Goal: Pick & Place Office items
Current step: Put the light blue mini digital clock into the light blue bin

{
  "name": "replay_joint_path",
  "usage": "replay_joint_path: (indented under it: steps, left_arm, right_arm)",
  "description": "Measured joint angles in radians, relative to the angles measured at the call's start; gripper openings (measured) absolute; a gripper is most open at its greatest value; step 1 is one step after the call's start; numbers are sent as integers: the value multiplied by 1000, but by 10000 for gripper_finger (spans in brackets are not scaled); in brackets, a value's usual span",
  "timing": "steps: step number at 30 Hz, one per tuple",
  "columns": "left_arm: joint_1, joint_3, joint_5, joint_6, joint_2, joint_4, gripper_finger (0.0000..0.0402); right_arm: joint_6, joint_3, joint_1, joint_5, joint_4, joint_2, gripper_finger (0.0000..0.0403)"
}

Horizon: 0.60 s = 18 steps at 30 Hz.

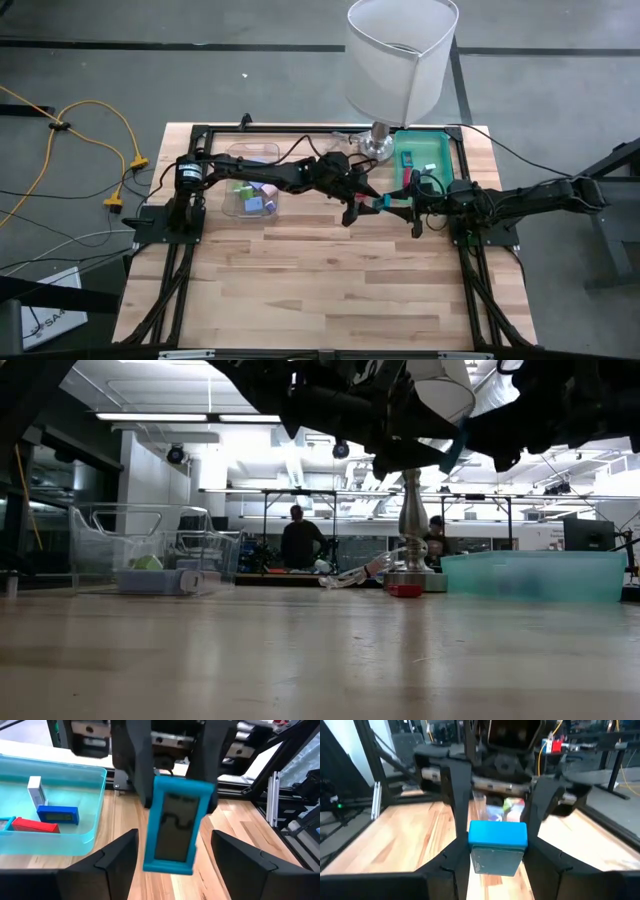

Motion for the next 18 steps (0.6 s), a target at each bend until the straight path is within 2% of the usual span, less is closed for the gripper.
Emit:
replay_joint_path:
  steps: [13,18]
  left_arm:
    - [0,0,1,4,0,0,244]
    - [0,0,1,4,0,0,244]
  right_arm:
    - [48,0,0,-44,-94,-24,140]
    - [64,1,0,19,-241,-100,140]
